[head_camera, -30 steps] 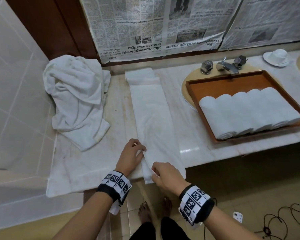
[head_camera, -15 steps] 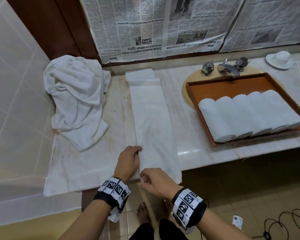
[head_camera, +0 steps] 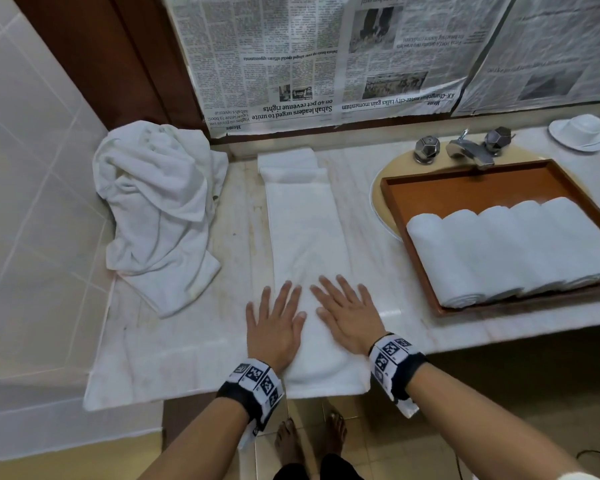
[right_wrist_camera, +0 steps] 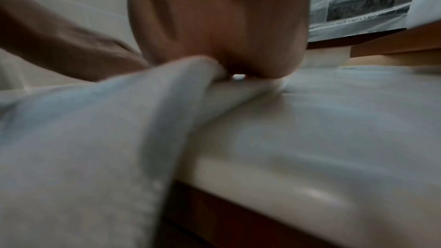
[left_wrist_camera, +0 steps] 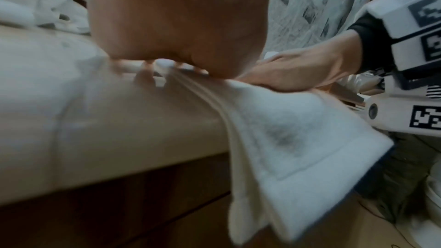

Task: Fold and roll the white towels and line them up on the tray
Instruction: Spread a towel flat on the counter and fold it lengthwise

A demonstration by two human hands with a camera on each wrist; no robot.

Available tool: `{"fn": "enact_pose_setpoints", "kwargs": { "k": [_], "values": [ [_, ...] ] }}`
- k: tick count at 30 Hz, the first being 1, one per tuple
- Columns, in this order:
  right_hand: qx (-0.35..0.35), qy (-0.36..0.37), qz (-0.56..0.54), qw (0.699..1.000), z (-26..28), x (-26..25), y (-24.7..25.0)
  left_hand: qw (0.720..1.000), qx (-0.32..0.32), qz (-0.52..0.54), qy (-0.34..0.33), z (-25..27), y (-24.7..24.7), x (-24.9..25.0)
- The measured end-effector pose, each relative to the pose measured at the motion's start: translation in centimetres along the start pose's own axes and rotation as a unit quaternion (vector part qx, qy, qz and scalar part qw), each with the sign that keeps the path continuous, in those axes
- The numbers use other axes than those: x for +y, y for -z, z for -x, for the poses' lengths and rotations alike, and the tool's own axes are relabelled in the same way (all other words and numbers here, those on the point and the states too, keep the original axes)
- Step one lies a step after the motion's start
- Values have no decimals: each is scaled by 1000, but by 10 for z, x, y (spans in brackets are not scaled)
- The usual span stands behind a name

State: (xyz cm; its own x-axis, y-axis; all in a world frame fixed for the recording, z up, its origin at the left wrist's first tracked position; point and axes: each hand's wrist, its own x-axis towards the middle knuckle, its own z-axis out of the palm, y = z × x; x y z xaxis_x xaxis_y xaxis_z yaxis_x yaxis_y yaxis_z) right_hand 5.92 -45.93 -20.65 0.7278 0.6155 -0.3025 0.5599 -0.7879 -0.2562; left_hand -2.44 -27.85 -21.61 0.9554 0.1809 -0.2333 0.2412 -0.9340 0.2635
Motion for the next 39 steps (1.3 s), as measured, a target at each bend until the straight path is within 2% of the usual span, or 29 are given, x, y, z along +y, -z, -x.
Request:
{"fn": "enact_pose_setpoints", "kwargs": {
  "k": [3,5,7,10,14,18,21,24,25,27,29,31,33,36,39],
  "values": [
    [11,-60,-35,998,9,23,7,999,-27,17,43,3,6,-15],
    [41,-95,-34,994,11,28,13,997,-19,41,64,1,13,-19],
    [64,-62,-27,996,5,15,14,997,-2,61,55,-6,18,-11],
    [29,24,-6,999,-6,-3,-1,999,-23,48,11,-20,15,13],
    [27,-29,-6,999,-4,18,-1,999,-38,17,36,-25,10,6],
    [47,-60,-2,997,-2,37,11,996,-26,39,73,-23,15,-10],
    [94,-30,0,995,-13,21,14,998,-4,49,29,-31,18,3],
    [62,29,2,998,-26,8,6,999,-20,26,-18,-47,15,20],
    [58,28,10,998,-28,9,4,999,-29,15,-21,-53,15,22],
    [42,-21,15,999,-32,17,6,999,-40,6,12,-66,18,17],
    [46,-89,-11,995,-36,28,12,996,-37,29,77,-78,26,6],
    [56,-104,-38,992,-42,31,24,992,-17,57,107,-86,34,-1],
    [66,-53,-41,996,-54,27,32,996,-5,63,59,-94,37,2],
    [45,13,-10,999,-78,18,32,999,-23,37,-16,-104,31,14],
    [25,-1,4,1000,-104,28,32,999,-30,13,2,-124,29,12]
  ]
}}
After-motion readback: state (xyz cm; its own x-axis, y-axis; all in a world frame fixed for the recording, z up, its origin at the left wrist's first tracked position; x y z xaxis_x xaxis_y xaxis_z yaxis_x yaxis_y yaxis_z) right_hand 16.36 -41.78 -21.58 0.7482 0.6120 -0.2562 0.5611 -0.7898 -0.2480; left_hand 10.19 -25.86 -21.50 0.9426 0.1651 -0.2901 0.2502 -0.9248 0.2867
